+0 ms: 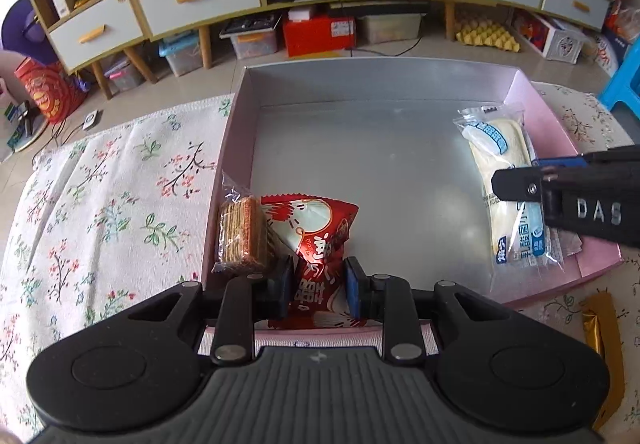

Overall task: Organize snacks
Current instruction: 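Carry the red candy and milk-stick pack into the pink box, then open both grippers to drop the snacks in the box, then grasp the green cartoon snack bag with the left gripper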

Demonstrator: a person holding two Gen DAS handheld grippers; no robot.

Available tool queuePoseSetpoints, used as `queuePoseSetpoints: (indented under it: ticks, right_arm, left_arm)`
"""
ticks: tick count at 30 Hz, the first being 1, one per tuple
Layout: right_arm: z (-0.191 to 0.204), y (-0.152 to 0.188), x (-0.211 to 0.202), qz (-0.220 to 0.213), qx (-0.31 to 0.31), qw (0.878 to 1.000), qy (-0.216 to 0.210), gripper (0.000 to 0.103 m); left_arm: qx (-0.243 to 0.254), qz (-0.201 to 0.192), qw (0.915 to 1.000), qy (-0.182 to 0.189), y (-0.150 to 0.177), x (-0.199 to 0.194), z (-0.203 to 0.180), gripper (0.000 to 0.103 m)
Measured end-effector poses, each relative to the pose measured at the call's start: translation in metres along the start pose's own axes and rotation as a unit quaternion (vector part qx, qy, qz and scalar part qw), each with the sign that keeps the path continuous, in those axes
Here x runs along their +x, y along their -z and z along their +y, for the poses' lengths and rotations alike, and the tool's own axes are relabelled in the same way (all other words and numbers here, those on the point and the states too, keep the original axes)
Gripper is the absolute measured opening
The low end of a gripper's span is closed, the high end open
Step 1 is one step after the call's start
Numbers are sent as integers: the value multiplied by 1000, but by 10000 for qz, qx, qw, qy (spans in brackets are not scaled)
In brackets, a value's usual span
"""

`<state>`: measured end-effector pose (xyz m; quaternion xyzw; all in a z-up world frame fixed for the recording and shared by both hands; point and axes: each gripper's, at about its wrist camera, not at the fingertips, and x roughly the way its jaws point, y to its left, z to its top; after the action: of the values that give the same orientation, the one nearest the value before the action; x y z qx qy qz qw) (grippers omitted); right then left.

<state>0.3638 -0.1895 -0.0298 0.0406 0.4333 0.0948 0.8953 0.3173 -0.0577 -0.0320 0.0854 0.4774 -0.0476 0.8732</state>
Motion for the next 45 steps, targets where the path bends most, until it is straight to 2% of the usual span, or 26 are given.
queuePoseSetpoints:
  ticks: [8,9,10,12,16,20,23,25,26,28,29,34,38,42,45]
  right_arm:
    - [-2,-7,-13,-134,42,9999,-32,23]
    - [-4,-9,-15,-132,70,9999,-23,23]
    - [-5,-10,-17,-123,89,9999,-12,23]
    - [-7,-13,-22,-134,117,9998,3,26]
    - [-11,-13,-39,-187,280,9994,80,27]
    - [-13,2,-59,-74,398,9990,199,28]
    - [-11,11,-71,87,333,9992,197,27]
    - [-12,10,-85,28,388,9992,110,28]
    - [-14,10,-93,-27,445,9990,25,30]
    - [-16,11,-108,-146,611,9980,-101,44]
    - [-16,14,-114,-184,689,9974,-118,47]
    - [6,28,-124,215,590,9979,-151,47]
    - [15,31,-140,305,686,9965,-371,47]
    - [14,42,-152,529,1021,9918,-549,47]
    - [15,52,-164,574,1001,9915,-604,47]
  left_arm:
    - [35,225,9997,31,-1,-2,5,27]
    - [118,194,9997,111,-1,-4,5,31]
    - [187,126,9995,219,-2,-6,6,43]
    - [174,-132,9990,387,-2,-15,7,55]
    - [253,-296,9986,355,-2,-31,7,60]
    - [404,-636,9971,-118,3,-47,8,64]
    - [263,-719,9968,-218,12,-61,13,64]
    - [217,-820,9959,-305,24,-72,17,67]
    - [200,-853,9953,-423,29,-75,19,68]
    - [94,-799,9950,-584,34,-77,24,68]
    - [4,-757,9956,-553,34,-78,27,68]
    - [-438,-731,9949,-537,35,-94,39,67]
    - [-676,-700,9950,-216,44,-108,35,68]
    - [-889,-521,9947,41,57,-116,29,74]
    - [-964,-496,9941,97,74,-123,27,85]
